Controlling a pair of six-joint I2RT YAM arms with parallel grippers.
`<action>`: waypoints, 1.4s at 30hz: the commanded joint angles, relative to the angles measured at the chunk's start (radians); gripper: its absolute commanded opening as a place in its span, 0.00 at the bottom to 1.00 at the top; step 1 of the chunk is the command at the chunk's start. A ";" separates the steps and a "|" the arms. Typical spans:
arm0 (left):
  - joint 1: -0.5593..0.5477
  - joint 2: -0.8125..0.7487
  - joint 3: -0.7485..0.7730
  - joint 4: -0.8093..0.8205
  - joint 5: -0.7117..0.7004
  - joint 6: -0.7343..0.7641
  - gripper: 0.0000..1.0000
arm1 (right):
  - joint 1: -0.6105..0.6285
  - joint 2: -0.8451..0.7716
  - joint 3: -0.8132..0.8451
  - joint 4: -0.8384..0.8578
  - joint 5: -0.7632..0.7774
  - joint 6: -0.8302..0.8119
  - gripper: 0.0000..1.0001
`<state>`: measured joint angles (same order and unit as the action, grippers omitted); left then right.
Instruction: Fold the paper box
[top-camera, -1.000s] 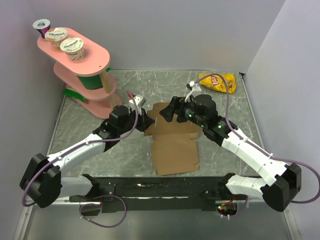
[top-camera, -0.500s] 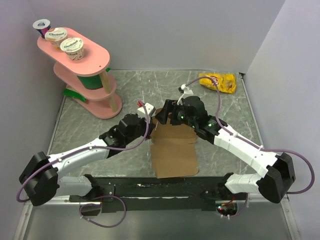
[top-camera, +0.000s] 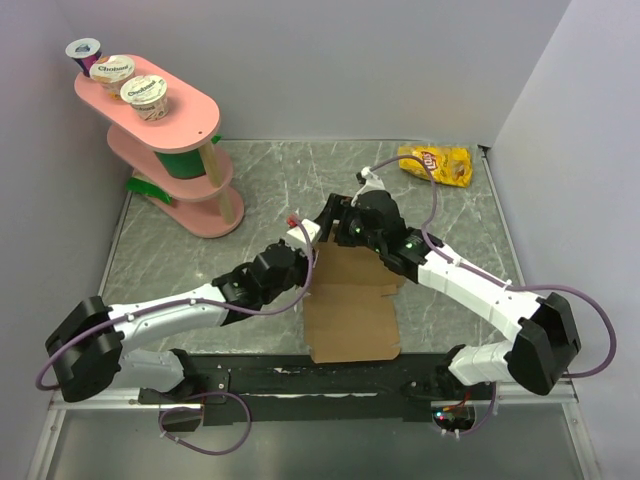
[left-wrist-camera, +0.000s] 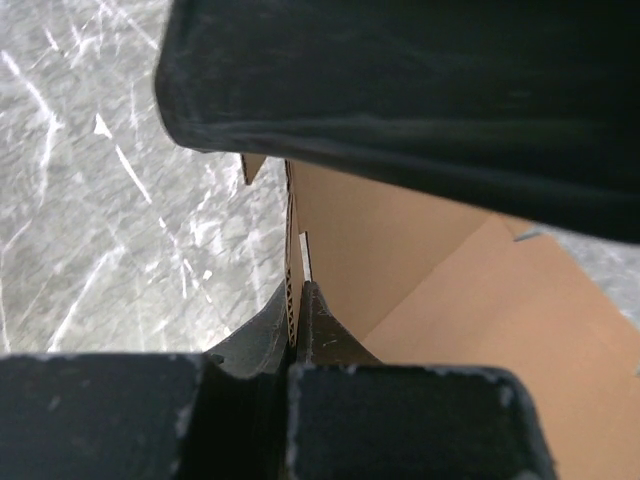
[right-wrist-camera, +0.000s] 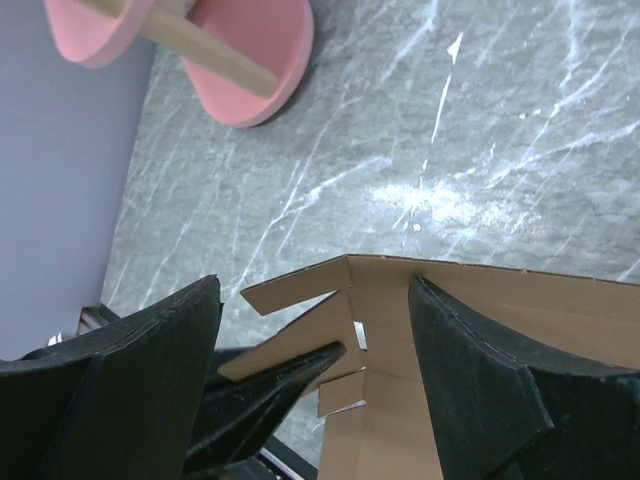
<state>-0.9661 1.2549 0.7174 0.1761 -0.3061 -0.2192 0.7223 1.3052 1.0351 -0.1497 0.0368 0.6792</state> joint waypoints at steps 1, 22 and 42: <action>-0.037 0.026 0.017 0.010 -0.108 0.026 0.01 | 0.006 0.009 0.033 0.056 0.018 0.023 0.79; -0.040 -0.066 -0.061 0.022 -0.153 -0.002 0.01 | 0.005 -0.099 -0.078 -0.027 0.121 -0.035 0.52; -0.072 -0.097 -0.151 0.160 -0.183 0.113 0.01 | 0.052 -0.121 -0.006 -0.010 0.066 0.305 0.84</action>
<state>-1.0077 1.1786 0.5827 0.2501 -0.4328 -0.1902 0.7586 1.1366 0.9760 -0.1780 0.1123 0.8265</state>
